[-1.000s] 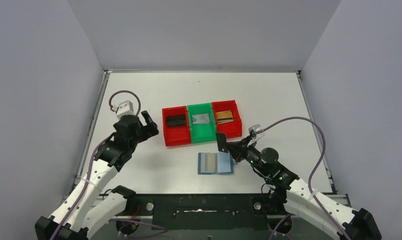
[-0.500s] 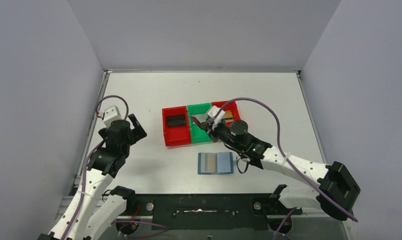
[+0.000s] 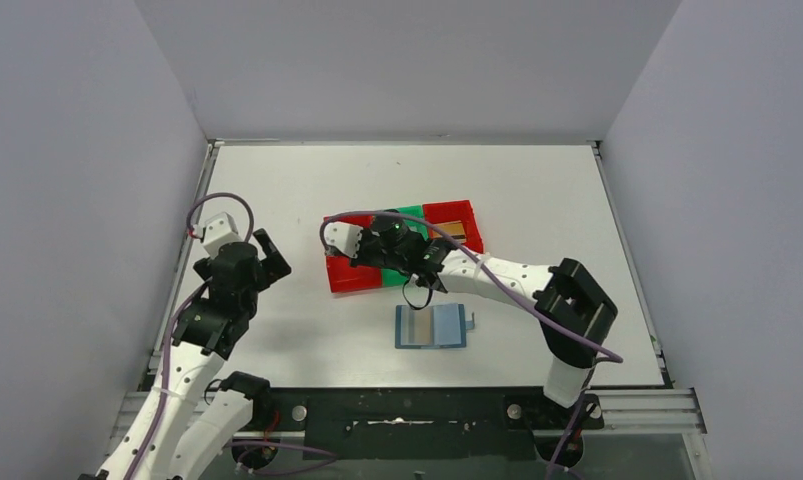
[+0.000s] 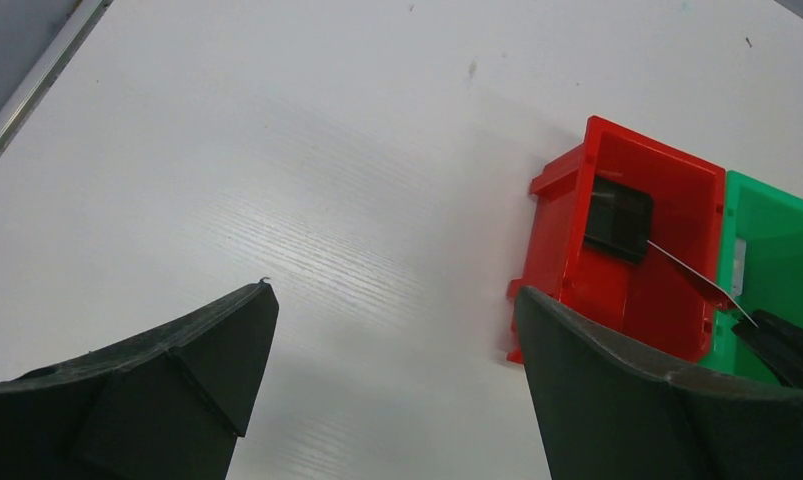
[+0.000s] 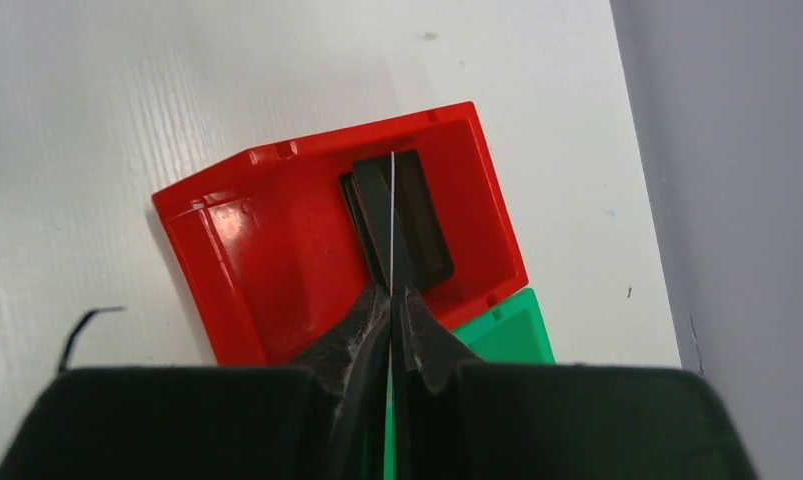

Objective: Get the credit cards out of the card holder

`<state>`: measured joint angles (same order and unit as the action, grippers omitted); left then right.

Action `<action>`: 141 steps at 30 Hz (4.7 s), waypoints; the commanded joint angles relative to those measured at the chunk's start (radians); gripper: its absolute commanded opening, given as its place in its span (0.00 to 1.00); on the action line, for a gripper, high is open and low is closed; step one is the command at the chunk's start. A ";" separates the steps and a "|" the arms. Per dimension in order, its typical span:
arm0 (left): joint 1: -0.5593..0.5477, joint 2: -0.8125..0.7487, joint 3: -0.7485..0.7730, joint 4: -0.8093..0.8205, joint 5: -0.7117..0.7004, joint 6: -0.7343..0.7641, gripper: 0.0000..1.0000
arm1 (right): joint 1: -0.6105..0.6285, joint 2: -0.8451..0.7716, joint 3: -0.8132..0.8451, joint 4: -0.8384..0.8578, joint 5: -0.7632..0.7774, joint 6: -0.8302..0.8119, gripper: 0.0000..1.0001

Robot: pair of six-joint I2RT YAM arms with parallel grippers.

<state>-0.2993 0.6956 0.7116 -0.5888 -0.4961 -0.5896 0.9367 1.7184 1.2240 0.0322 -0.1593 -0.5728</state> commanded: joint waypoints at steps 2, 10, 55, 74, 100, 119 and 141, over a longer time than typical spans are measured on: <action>0.006 -0.015 0.016 0.014 -0.004 0.010 0.91 | 0.004 0.097 0.135 -0.055 0.074 -0.152 0.00; 0.005 -0.063 0.015 0.006 -0.042 0.000 0.91 | 0.007 0.221 0.237 -0.097 0.149 -0.248 0.00; 0.008 -0.081 -0.003 0.027 0.017 0.014 0.92 | 0.013 -0.226 -0.226 0.096 0.441 0.833 0.53; 0.007 -0.028 -0.009 0.040 0.045 0.034 0.92 | 0.173 -0.210 -0.380 -0.354 0.628 1.541 0.56; 0.006 0.002 -0.007 0.111 0.241 0.104 0.91 | 0.158 -0.157 -0.479 -0.177 0.552 1.571 0.27; -0.649 0.311 -0.095 0.592 0.469 -0.103 0.81 | -0.074 -0.294 -0.993 0.656 0.163 1.742 0.29; -0.738 0.718 -0.110 0.935 0.463 -0.255 0.79 | -0.153 -0.247 -1.116 0.844 0.107 1.816 0.30</action>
<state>-1.0328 1.3964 0.6006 0.2302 -0.0475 -0.8165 0.7933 1.4536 0.1276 0.8513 -0.0605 1.2469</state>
